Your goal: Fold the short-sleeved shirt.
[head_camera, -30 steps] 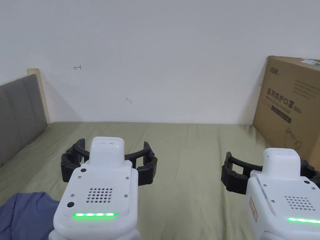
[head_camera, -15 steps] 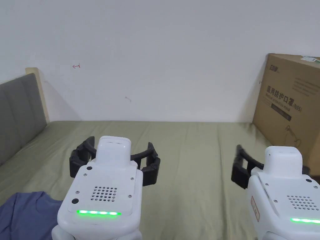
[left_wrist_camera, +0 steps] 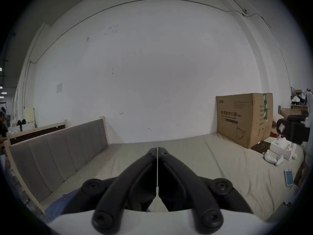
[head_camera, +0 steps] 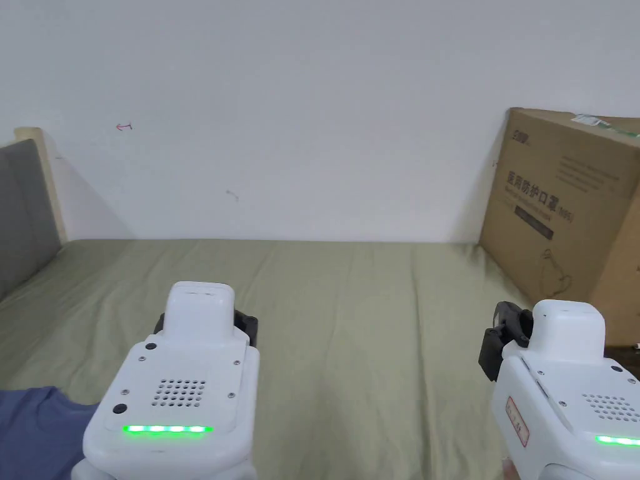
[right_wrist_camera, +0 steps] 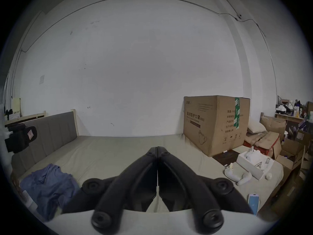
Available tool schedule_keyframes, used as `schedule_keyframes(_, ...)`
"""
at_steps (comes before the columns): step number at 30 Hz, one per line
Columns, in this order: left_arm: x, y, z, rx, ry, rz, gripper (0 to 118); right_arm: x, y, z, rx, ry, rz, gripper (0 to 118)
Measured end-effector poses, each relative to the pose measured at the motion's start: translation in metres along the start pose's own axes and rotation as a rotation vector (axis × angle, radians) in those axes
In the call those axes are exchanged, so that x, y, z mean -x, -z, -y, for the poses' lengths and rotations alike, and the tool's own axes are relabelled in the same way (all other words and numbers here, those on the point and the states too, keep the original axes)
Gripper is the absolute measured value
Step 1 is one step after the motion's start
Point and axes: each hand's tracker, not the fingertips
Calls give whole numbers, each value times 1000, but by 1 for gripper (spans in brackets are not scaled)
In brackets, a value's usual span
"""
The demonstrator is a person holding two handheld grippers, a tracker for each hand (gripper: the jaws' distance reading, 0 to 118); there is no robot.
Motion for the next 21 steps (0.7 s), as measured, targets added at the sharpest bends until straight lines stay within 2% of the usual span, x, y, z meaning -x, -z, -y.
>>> schedule_keyframes(4, 22, 2, 4, 44, -60, 18, 0, 5, -2, 3, -14, 10, 5, 0)
schedule_keyframes(6, 44, -4, 10, 57, -66, -32, 0, 15, 0, 3, -32, 56, 6, 0)
schedule_keyframes(8, 75, -13, 16, 63, -56, -123, 0, 33, 7, 3, -28, 68, -14, 0)
schedule_keyframes(12, 165, -50, 26, 61, -53, -352, 0, 103, 21, 8, 11, -3, -196, 0)
schedule_keyframes(16, 232, -93, 35, 85, -94, -547, 0, 172, 16, 12, 24, -11, -420, 0)
schedule_keyframes(18, 249, -106, 41, 102, -125, -587, 0, 195, 14, 13, 40, -22, -484, 0)
schedule_keyframes(21, 259, -116, 50, 130, -155, -609, 0, 217, 11, 17, 41, -66, -510, 0)
